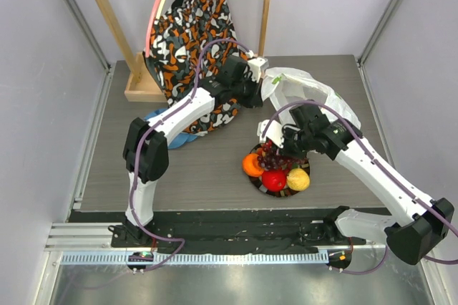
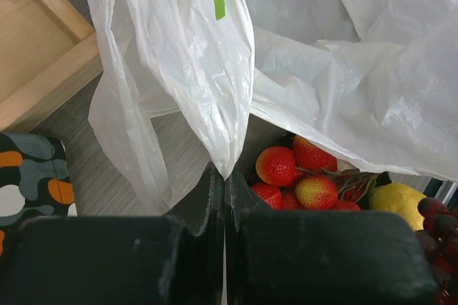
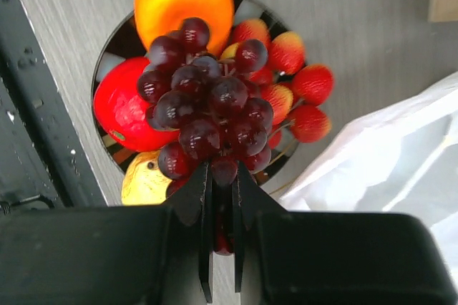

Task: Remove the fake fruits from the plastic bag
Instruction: Place the fake fruit on the plate.

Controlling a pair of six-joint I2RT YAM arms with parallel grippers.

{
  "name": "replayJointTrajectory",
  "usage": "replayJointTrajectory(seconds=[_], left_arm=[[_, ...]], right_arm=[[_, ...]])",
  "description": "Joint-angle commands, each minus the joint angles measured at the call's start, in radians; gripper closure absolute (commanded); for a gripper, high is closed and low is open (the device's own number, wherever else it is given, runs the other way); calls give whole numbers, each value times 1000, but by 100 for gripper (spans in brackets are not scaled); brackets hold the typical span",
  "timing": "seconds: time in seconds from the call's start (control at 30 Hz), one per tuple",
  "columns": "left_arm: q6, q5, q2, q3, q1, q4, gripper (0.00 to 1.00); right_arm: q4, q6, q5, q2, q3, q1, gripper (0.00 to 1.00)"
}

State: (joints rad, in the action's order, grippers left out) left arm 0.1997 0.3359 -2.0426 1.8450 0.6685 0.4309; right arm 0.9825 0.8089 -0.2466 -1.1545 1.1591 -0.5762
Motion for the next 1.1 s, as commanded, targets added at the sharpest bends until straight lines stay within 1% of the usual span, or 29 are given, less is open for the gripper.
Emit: replayJointTrajectory(seconds=[0.0,0.2,0.27,0.43,0.47,0.6,0.67,0.8,0.83,0.97,1.03,1.07], left_arm=[[-19,0,76,-6,3,-18,100],[-14,3,67,-1,11,-21,100],[-14,3,67,-1,14,-21,100],[-17,3,73,-7,17,-17,100],[-17,3,71,-9,17,-18,100],[-20,3,78,-15,17,-17,100],[-20,2,79,-18,17,-17,100],[-19,3,76,-15,19,-18,100],[-17,3,75,-15,19,-20,100],[-14,5,71,-9,22,-21,100],[-13,9,68,-3,23,-21,100],[-13,12,71,-1,23,-21,100]], right_arm=[[-67,45,21,52,-50,-5,99],[-82,52,41,56,-68,-5,98],[-82,61,62,53,-79,-7,93],[-82,76,105,59,-108,-5,77],[-82,79,115,62,-111,-7,65],[-76,93,185,85,-107,-7,55],[-73,92,204,95,-96,-5,53],[-91,62,242,125,-49,-5,51],[-109,40,274,134,-39,-5,51],[-182,-36,317,151,23,-5,48],[-234,-71,346,153,36,-5,45],[-254,-97,393,154,36,-5,45]])
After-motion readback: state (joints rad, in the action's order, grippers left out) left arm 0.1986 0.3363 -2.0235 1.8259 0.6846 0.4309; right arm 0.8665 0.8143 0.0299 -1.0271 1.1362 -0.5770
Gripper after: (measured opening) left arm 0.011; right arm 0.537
